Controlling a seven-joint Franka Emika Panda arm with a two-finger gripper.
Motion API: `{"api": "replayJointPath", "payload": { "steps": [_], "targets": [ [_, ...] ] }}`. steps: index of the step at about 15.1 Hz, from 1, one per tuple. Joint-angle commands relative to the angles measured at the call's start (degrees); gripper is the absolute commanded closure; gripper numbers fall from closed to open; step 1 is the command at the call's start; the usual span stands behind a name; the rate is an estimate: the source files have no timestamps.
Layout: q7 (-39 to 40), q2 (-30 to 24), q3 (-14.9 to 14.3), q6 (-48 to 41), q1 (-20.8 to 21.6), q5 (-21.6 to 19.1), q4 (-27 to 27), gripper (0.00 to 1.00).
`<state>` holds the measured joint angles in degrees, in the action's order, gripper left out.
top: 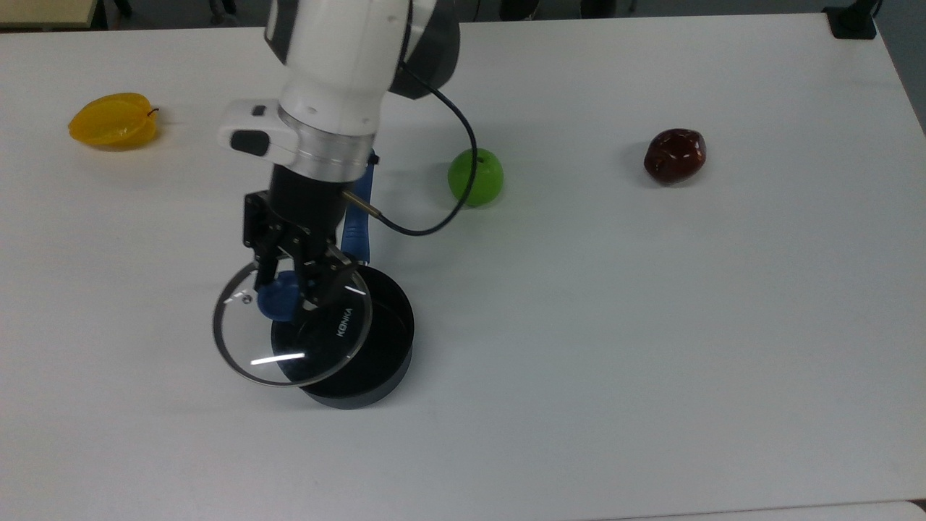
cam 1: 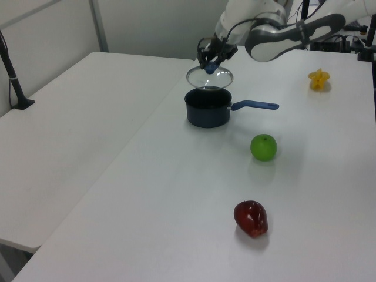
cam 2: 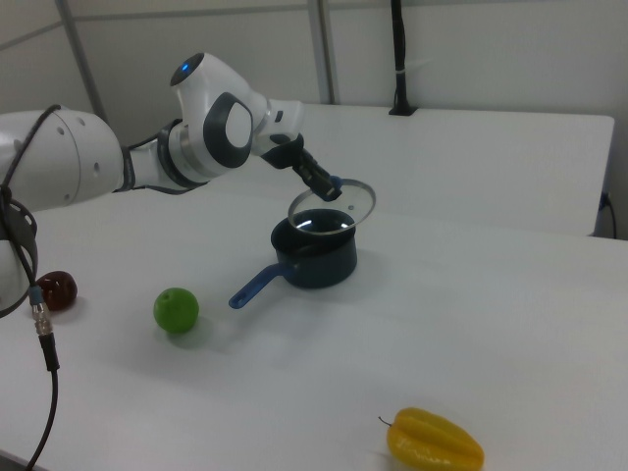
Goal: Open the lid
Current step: 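Lift the glass lid off the saucepan and carry it beside the pan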
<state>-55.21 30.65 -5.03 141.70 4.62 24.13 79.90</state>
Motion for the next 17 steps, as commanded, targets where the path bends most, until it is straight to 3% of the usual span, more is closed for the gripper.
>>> {"api": "replayJointPath", "payload": {
  "steps": [1, 6, 9, 17],
  "targets": [
    [2.7, -3.8, -0.1, 0.8, -3.8, 0.1, 5.1, 0.58],
    [6.5, -3.0, -0.1, 4.3, -13.0, -0.2, 8.9, 0.58],
    [6.6, -2.3, -0.2, 9.6, -16.2, -0.9, 11.8, 0.58],
    [6.3, 2.3, -0.2, 13.4, -17.2, -1.0, 12.5, 0.58]
  ]
}}
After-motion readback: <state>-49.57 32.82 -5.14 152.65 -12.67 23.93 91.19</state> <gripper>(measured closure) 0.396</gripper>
